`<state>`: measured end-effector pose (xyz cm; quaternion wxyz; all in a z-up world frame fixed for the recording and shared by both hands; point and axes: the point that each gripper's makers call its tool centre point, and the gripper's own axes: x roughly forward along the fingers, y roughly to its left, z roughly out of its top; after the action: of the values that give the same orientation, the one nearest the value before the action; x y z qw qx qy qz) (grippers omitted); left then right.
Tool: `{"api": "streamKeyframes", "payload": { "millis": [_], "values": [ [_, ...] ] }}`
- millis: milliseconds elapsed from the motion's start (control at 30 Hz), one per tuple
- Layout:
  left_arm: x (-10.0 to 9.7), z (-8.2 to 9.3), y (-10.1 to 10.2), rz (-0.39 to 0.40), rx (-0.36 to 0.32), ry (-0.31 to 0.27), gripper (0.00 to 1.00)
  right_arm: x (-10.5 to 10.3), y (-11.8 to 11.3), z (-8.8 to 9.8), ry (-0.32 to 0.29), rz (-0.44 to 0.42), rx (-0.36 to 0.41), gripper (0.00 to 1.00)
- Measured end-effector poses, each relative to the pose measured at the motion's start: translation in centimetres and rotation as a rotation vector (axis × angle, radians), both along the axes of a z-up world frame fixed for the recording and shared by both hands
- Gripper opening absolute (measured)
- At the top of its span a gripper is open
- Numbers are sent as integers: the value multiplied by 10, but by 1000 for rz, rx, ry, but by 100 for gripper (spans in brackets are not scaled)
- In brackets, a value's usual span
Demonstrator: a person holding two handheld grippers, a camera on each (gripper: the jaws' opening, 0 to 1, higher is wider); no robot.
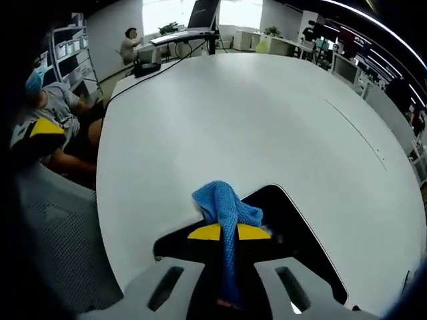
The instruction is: Wipe the mirror surface with the cleaning cloth until all visible marks leave the cleaned area.
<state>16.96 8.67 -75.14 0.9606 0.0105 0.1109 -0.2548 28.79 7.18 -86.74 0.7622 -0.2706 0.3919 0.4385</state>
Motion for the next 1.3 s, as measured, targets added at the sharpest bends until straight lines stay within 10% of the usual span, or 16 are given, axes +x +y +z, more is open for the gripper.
{"api": "streamKeyframes", "payload": {
  "millis": [1300],
  "values": [
    [0, 1, -1, -1, -1, -1, 78, 3, -67, -2, 6, -79, -12, 0]
  ]
}}
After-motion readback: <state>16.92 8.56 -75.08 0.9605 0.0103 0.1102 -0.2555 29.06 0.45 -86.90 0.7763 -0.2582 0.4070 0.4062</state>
